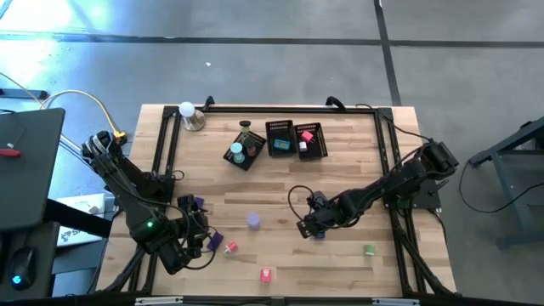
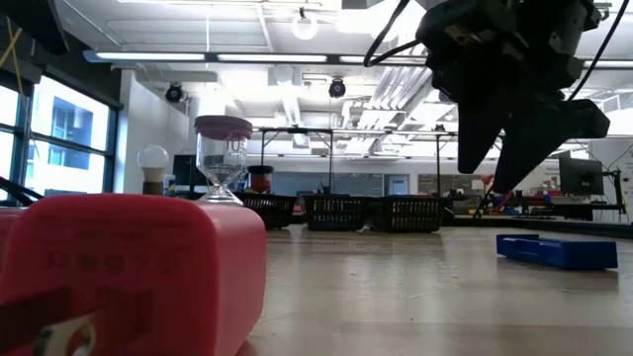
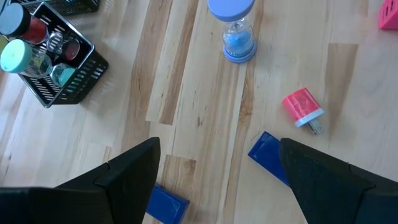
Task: Pick & Place Office items
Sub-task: Put the blue digital timer into the middle black bin
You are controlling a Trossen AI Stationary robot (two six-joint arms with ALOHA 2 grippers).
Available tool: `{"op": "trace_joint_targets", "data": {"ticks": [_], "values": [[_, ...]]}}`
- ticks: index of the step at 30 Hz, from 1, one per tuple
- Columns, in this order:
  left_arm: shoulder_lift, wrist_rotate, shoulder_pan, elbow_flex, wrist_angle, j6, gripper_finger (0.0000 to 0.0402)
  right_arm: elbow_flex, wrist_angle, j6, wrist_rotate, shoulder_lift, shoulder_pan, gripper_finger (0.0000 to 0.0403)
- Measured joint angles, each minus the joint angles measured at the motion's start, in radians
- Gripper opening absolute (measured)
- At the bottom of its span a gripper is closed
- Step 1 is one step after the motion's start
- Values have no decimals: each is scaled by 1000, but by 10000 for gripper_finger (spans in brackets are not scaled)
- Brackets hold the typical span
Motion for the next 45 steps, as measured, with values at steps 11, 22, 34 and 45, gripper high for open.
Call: {"op": "trace_joint_targets", "data": {"ticks": [11,22,34,45], "values": [[0,0,0,0,0,-3,321,1,118,-63,36,-1,47,289],[0,-8,0,0,0,-7,321,2,-51,170,-82,43,46,274],[0,-21,0,-28,5,-10,321,4,-39,189,-189,163,3,252],[0,-21,0,-48,7,-17,321,4,-65,170,-214,176,-10,209]]}}
